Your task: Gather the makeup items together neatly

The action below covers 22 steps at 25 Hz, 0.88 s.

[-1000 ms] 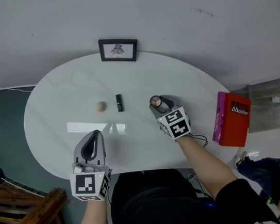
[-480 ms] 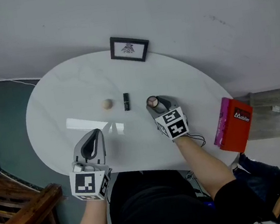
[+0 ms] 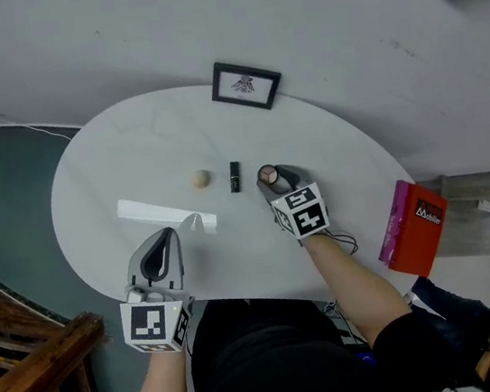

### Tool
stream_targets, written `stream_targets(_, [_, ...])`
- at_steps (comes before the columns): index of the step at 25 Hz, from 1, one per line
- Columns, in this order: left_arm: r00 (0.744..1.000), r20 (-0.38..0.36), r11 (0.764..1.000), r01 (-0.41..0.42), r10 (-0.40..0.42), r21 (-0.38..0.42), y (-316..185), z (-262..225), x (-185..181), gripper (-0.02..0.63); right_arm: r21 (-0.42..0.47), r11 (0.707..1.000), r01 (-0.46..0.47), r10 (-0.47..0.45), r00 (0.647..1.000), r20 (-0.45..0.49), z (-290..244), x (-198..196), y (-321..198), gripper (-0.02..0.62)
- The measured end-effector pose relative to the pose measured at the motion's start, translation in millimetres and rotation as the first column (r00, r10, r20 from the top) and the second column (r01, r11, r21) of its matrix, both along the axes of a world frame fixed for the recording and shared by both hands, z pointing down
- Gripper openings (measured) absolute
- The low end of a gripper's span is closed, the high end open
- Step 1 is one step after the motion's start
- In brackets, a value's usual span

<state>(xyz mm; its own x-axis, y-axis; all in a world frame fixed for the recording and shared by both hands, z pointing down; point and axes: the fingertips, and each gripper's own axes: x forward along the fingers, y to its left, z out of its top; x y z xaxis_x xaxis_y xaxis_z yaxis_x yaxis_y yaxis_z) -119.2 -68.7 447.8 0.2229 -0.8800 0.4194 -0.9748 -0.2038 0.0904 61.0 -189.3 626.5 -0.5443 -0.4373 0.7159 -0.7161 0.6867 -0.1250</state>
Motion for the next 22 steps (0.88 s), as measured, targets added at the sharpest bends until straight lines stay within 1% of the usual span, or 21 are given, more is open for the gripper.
stream_targets(6, [1.000, -0.007, 1.000, -0.008, 0.008, 0.000, -1.0, 1.8, 1.7, 0.017, -0.012, 1.000, 0.006, -0.006, 1.000, -0.003, 1.0, -0.8, 1.1, 0.199])
stream_targets(10, [1.000, -0.008, 1.000, -0.024, 0.024, 0.007, -4.6, -0.7, 7.4, 0.017, -0.027, 1.000, 0.012, -0.011, 1.000, 0.013, 0.1, 0.6, 6.5, 0.199])
stream_targets(17, [0.999, -0.008, 0.999, -0.031, 0.031, 0.010, -2.8, -2.0, 8.8, 0.017, -0.009, 1.000, 0.013, -0.012, 0.999, 0.036, -9.7, 4.0, 12.8, 0.199])
stream_targets(22, [0.999, -0.004, 0.999, -0.032, 0.032, 0.016, -0.2, -5.5, 6.5, 0.017, -0.038, 0.999, -0.005, 0.005, 1.000, -0.002, 1.1, 7.8, 12.1, 0.199])
